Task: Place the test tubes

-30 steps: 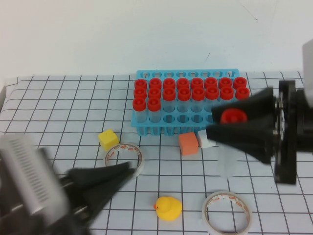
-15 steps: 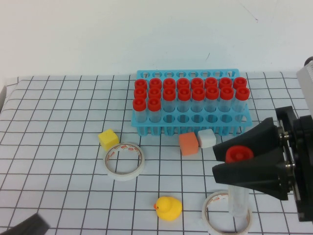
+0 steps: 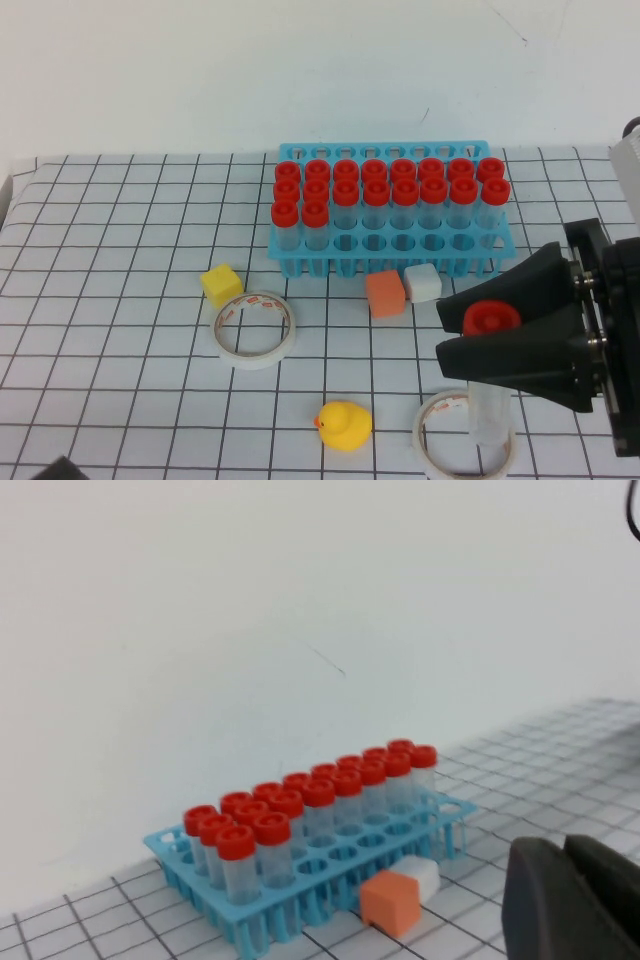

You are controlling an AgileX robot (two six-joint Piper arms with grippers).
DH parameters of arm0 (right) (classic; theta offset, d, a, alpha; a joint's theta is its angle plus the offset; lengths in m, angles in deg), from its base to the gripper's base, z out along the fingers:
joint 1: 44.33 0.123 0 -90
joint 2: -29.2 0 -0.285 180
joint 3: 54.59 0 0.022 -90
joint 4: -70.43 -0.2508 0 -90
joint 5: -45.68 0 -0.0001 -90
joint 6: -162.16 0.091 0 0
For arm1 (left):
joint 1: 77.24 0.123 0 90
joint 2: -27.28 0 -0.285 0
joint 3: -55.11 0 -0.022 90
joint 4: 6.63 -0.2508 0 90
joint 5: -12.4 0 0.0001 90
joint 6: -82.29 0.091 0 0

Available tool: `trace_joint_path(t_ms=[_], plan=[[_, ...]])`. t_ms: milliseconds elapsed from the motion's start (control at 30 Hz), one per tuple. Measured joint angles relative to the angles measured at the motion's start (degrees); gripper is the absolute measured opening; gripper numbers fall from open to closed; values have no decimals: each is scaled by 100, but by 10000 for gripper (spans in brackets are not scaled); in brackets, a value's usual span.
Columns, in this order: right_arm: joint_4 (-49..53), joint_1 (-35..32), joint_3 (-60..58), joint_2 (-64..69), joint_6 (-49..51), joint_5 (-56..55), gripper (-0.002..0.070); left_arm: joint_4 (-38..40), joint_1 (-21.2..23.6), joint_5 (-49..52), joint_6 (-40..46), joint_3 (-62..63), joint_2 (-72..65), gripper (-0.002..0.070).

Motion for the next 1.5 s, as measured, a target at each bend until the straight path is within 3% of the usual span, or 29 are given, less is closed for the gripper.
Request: trace_joint_path(t_ms=[367, 867, 1033, 1133, 1300, 1400, 1500], plan=[[0, 0, 0, 0, 0, -225, 268, -900, 0, -763, -26, -116, 0, -1], [-448, 0, 0, 326, 0, -1585, 268, -1031, 0, -1775, -40, -116, 0, -1], [-427, 47, 38, 326, 108, -2481, 268, -1041, 0, -2019, -40, -116, 0, -1], [754, 205, 205, 412, 1292, -3481, 268, -1054, 0, -2140, -40, -116, 0, -1], [3781, 476, 438, 832, 6013, -5006, 268, -1086, 0, -2309, -40, -116, 0, -1], [5278, 725, 476, 1182, 7977, -5965, 268, -1099, 0, -2376, -40, -116, 0, -1], [6767, 891, 476, 1649, 9284, -6895, 268, -1099, 0, -2420, -11, -116, 0, -1]])
